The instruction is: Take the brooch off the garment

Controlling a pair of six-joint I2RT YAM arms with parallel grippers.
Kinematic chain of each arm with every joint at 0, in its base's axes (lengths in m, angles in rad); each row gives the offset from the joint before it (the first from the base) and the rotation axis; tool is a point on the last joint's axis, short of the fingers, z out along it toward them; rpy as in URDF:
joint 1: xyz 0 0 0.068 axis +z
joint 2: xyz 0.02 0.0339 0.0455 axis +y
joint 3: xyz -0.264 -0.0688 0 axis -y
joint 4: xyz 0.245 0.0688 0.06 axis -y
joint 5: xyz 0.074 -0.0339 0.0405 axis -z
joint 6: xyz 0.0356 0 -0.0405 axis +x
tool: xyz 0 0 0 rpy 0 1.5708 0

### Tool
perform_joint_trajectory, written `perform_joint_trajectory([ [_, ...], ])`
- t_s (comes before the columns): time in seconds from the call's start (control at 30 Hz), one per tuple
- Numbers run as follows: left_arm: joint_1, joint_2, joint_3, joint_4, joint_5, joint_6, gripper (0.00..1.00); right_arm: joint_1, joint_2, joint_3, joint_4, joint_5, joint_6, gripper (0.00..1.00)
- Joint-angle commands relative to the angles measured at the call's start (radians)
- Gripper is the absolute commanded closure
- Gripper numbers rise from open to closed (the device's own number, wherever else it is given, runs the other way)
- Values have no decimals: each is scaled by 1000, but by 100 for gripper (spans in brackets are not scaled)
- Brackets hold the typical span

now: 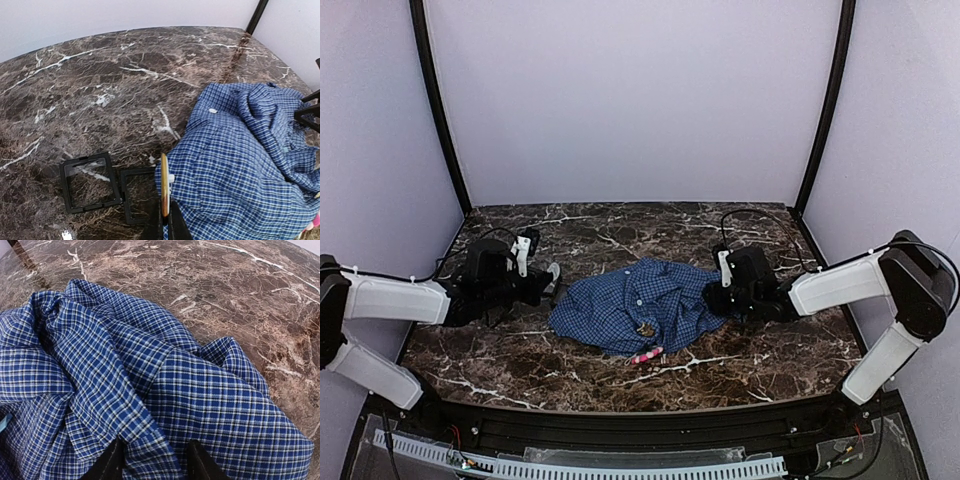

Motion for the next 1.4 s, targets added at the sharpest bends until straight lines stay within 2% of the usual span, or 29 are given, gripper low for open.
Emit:
perform_joint_trajectory([
  [0.0, 19, 66, 39, -73, -64, 1, 99, -36, -11, 8, 7, 22, 7, 84],
  [0.07, 20, 101, 63, -94, -88, 12, 99, -65, -46, -9, 5, 16, 8, 100],
  [0.23, 21, 168, 119, -144, -171, 32, 99, -144, -176, -51, -16, 36, 9, 100],
  [0.5, 21, 148, 148, -212, -246, 52, 99, -250, -316, -87, -31, 55, 18, 100],
  [0.77, 21, 193, 200, -309, -324, 85, 99, -287, -366, -106, -37, 61, 18, 100],
  [1.37, 23, 335, 277, -283, -392, 121, 99, -289, -367, -117, -21, -21, 10, 100],
])
